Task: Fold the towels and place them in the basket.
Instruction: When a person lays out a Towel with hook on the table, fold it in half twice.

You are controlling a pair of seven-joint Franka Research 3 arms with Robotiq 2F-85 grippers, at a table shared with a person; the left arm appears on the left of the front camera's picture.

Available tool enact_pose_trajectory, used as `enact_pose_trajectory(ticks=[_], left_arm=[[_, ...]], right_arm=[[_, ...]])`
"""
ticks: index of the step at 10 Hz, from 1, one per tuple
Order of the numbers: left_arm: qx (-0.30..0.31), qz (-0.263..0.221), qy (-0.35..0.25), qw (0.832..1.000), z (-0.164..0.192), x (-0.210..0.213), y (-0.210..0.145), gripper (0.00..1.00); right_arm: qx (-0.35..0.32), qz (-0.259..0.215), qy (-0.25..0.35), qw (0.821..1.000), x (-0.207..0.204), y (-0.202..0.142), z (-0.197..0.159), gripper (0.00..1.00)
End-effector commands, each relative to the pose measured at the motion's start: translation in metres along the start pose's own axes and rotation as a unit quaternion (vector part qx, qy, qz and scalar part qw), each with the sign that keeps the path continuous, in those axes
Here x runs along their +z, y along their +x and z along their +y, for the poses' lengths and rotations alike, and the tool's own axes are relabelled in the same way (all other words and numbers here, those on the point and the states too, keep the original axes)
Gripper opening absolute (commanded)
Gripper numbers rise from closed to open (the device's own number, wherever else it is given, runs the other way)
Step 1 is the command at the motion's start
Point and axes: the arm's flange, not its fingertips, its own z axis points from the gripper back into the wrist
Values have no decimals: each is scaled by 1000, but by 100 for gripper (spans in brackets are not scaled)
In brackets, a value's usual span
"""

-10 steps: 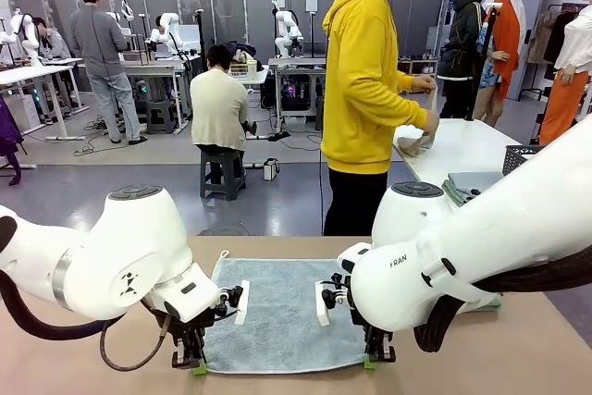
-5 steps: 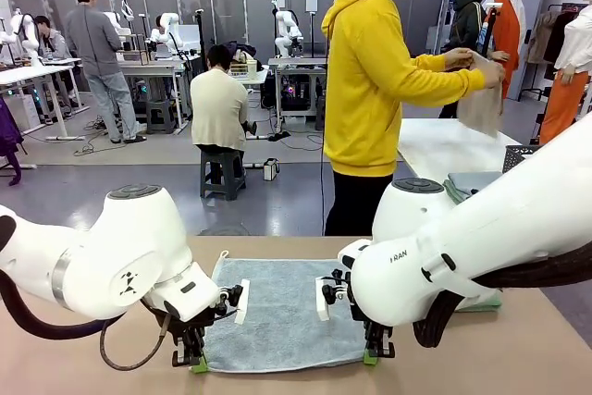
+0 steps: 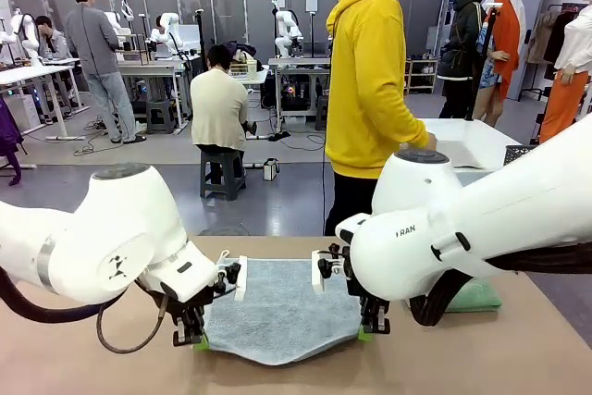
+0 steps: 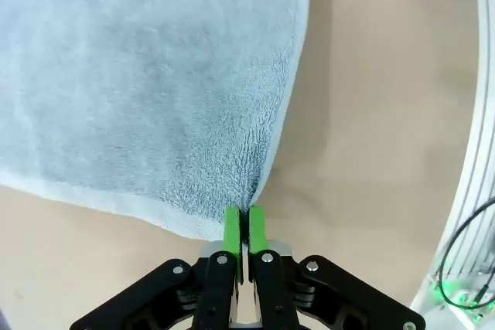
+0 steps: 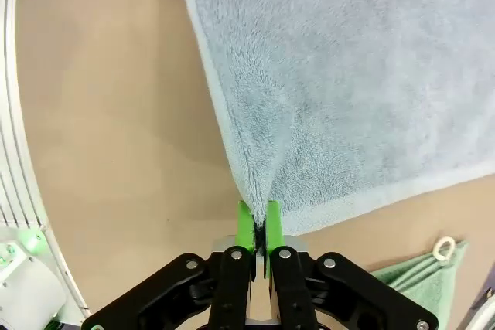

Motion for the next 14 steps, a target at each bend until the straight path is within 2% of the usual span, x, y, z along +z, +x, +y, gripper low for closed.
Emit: enact_pose_trajectory(ticks=[1, 4, 5, 6, 8, 9, 10, 11, 14], left_arm=[[8, -4, 22, 1000, 1, 23, 5, 0], [13, -14, 36, 999, 13, 33, 10, 0], [46, -19, 23, 999, 20, 33, 11, 0], [10, -21, 33, 999, 10, 34, 7, 0], [10, -21, 33, 999, 10, 34, 7, 0], [20, -23, 32, 999, 13, 33, 7, 5], [2, -22, 48, 999, 30, 44, 10, 5], [-4, -45, 45, 998, 51, 47, 18, 5], [1, -37, 55, 998, 107, 35, 38, 5]], right_arm=[[-6, -6, -11, 1000, 15, 10, 0, 0], [-14, -12, -18, 1000, 25, 16, -12, 0], [-10, -10, -13, 1000, 25, 16, -14, 0], [0, -15, -23, 1000, 27, 13, -10, 0], [0, -15, -23, 1000, 27, 13, -10, 0], [0, -15, -22, 1000, 28, 14, -11, 7], [3, -7, -22, 1000, 33, 21, -25, 7], [3, -1, -10, 1000, 33, 27, -43, 7], [-21, 10, 6, 1000, 26, 40, -92, 7]])
